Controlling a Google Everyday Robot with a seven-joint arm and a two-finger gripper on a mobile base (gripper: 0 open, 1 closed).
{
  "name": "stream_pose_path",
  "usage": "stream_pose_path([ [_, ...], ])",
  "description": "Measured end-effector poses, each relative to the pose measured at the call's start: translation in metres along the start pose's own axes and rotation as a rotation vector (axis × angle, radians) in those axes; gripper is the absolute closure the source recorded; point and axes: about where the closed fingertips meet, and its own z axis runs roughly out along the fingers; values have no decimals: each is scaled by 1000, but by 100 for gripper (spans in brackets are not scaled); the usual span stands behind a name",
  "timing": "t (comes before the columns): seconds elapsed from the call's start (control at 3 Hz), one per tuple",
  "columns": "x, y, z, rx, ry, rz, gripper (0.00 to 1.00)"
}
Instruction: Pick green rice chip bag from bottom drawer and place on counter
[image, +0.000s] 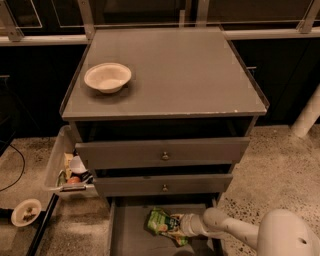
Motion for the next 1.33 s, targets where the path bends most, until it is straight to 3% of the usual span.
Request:
stream_pose_path([
  [0.33, -14, 6, -19, -14, -43, -19, 100],
  [0.67, -38, 7, -57, -17, -119, -57, 100],
  [1.0, -54, -5, -108, -11, -204, -77, 100],
  [1.33, -78, -20, -173, 18, -216, -107, 100],
])
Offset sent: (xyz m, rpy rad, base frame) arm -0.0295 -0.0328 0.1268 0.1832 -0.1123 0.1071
